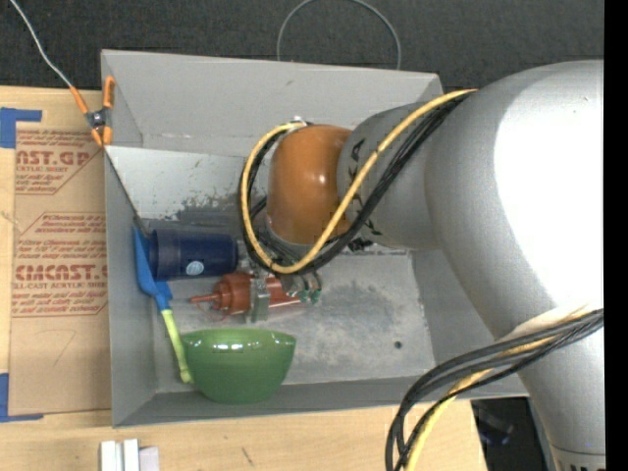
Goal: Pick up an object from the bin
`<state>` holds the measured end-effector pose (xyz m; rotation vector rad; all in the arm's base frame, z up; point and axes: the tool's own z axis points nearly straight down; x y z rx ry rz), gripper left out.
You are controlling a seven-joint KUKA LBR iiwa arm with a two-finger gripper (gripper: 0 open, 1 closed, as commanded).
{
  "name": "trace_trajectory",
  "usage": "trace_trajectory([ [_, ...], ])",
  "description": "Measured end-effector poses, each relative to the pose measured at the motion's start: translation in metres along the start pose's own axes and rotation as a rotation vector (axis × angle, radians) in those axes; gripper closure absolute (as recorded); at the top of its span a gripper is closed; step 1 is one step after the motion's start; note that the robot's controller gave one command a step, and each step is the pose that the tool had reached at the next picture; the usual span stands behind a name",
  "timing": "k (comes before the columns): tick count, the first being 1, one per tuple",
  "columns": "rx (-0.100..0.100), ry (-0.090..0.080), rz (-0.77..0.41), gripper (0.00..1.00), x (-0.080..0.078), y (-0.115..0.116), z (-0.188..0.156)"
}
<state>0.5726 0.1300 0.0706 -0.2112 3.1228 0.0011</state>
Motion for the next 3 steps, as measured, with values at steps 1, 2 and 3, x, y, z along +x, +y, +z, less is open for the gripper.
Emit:
trace_trajectory([
  [1,0.0,0.003,-0.032,1.0,0.001,0.009,-0.092],
  [2,0.0,-0.006,-0.054,1.0,-0.006,0.007,-0.039],
  [3,0.0,0.004,-0.083,1.0,0.003,0.005,-0.109],
])
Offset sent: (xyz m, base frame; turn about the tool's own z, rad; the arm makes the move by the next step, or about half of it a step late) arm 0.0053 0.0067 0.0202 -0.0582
